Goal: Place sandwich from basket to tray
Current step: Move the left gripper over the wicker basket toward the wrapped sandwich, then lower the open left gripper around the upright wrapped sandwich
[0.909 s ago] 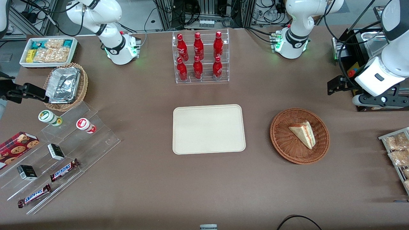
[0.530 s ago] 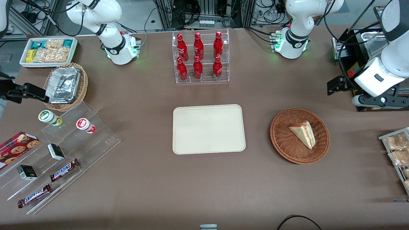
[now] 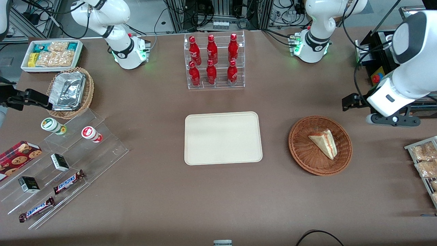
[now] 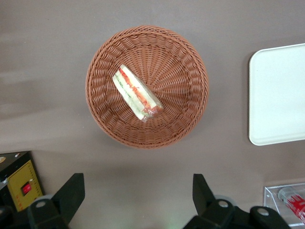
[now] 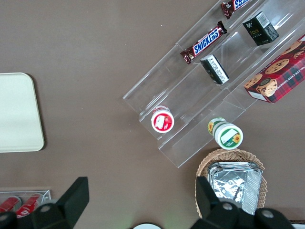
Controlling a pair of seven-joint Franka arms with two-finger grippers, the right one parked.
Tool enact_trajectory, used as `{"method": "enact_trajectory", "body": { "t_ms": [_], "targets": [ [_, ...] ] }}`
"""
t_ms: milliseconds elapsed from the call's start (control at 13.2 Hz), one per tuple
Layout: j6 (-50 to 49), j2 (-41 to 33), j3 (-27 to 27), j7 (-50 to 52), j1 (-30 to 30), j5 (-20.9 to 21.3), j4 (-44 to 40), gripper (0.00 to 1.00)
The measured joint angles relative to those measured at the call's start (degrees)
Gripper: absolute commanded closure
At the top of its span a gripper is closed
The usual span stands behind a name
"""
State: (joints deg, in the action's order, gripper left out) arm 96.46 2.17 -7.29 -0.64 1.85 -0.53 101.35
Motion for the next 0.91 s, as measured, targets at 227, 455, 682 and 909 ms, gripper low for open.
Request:
{"method": "enact_trajectory", "body": {
  "t_ms": [227, 455, 682, 909],
  "targets": [
    [6.97, 0.03, -0.01, 0.0, 0.0, 0.01, 5.63, 0.0],
    [15.93, -0.1, -0.01, 0.45, 0.0, 0.01, 12.64, 0.0],
    [24.94, -0.31, -0.01, 1.74, 0.0, 0.02, 19.47, 0.0],
    [30.61, -0.41, 0.0, 6.88, 0.0, 0.02, 23.28, 0.0]
  ]
}}
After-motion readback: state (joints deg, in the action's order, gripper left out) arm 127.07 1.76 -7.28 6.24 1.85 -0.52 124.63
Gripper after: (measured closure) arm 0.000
